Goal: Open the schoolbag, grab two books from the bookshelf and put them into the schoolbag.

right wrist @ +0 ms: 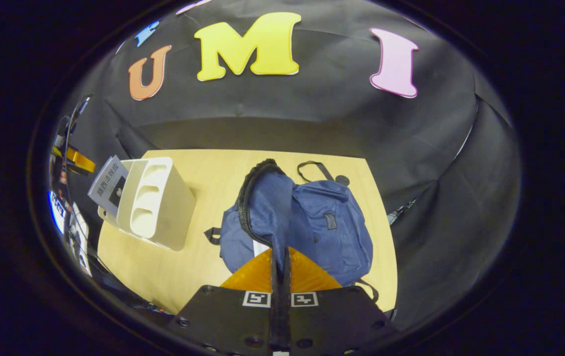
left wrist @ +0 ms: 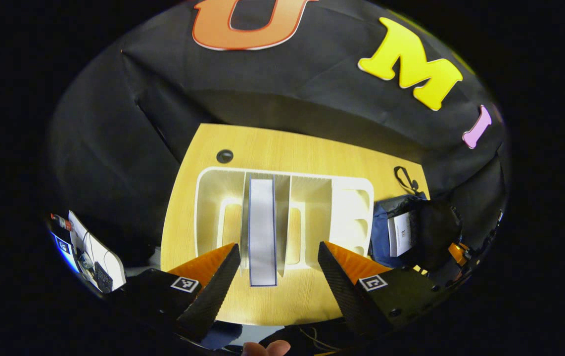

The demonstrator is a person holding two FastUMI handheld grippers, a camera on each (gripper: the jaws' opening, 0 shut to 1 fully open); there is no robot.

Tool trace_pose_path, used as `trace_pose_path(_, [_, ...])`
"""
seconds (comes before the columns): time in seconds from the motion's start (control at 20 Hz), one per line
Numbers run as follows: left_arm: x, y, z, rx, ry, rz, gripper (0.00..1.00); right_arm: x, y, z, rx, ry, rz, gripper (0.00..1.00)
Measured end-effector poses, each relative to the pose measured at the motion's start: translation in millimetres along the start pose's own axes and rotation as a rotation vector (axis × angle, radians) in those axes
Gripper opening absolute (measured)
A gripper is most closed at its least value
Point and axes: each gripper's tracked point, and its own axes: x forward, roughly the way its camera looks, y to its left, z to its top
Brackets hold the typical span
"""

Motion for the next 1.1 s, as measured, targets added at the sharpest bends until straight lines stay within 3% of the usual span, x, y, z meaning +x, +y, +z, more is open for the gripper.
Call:
trace_pose_path(0.05, [7.2, 3.2, -3.0, 0.003, 0.035, 0.004, 1.0, -0.7, -0.1, -1.8, 0.004, 0.005, 0.001, 0.03])
trace_pose_path(0.25, [26.1, 16.1, -7.1, -0.007, 0.149, 0.045, 1.0, -1.4, 0.4, -6.4, 0.018, 0.016, 0.006, 0.0])
trace_pose_path(0.35, [32.5, 18.4, -8.5, -0.026, 0.177, 0.054, 1.0, -1.6, -1.3, -6.4, 0.027, 0.016, 0.005, 0.03])
trace_pose_path(0.8, [54.6, 22.7, -19.8, -0.035, 0.272, 0.09, 1.0, 0.0, -4.4, -7.6, 0.038, 0.023, 0.008, 0.0])
trace_pose_path(1.1, [61.7, 23.9, -25.9, -0.022, 0.306, 0.122, 0.84, -0.7, -5.5, -8.0, 0.042, 0.019, 0.01, 0.0])
